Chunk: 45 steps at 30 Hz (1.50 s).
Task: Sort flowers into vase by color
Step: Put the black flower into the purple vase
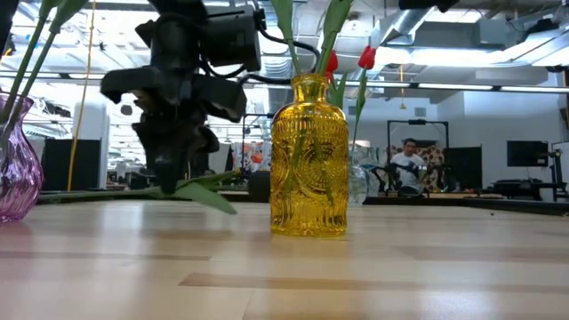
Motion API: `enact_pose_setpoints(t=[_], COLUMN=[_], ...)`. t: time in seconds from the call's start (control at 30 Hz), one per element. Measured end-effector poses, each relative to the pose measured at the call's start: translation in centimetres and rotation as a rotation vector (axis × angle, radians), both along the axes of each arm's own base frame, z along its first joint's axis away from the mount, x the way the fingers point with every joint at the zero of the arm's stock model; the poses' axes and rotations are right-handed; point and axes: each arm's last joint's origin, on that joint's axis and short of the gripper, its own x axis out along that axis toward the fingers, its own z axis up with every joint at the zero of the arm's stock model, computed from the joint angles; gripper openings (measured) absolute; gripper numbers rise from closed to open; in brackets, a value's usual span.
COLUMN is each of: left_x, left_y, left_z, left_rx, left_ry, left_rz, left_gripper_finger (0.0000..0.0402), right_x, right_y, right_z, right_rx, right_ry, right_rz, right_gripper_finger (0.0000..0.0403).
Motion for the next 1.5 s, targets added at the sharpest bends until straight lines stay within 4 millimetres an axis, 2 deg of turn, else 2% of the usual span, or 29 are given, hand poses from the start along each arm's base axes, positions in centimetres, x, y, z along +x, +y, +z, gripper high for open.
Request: enact_pose_setpoints(t=[0.2,0.43,0.7,0.9,1.0,1.07,1.23,1.33,1.5], left_x=[-0.6,-2.5,-7.3,-11.8,-14.3,-15.9,-19.3,-20.6,-21.6], left_y=[1.6,4.0,6.8,7.3,6.8,6.4,5.1,4.4,3.6], left_z=[2.2,6.8,13.4,18.0,20.0,21.0,22.6,23.1,23.9], left_rx=[0.003,0.043,0.163,0.317,0.354,0.349,0.347,0.347,0.297], left_ry=[-0.063,-0.231,-0.495,-0.738,-0.860,-0.938,-1.071,-1.122,-1.223], left_rz=[0.039,0.116,0.289,0.450,0.524,0.562,0.629,0.639,0.617], left_gripper_finger=[0.0011,0.0011,0.0011,0.0011,0.0011,0.0011,0.0011,0.0011,0.0011], right_x=[-1.1,-3.6,-7.0,-9.5,-10.5,-10.9,-11.4,-11.3,-11.5], right_y=[-0.6,-2.0,-5.0,-7.2,-7.8,-8.0,-8.3,-8.4,-8.7], right_z=[1.8,3.4,5.6,6.2,5.1,4.1,0.7,-1.5,-4.4], right_rx=[0.008,0.011,-0.082,-0.140,-0.147,-0.122,-0.065,-0.051,-0.014], right_ry=[-0.029,-0.061,-0.180,-0.219,-0.214,-0.233,-0.300,-0.335,-0.361], right_rz=[0.001,-0.009,-0.020,-0.099,-0.092,-0.070,-0.060,-0.055,-0.092], right_gripper_finger=[0.0226,0.0211,0.0118,0.0043,0.0017,0.0017,0.0045,0.0049,0.0028])
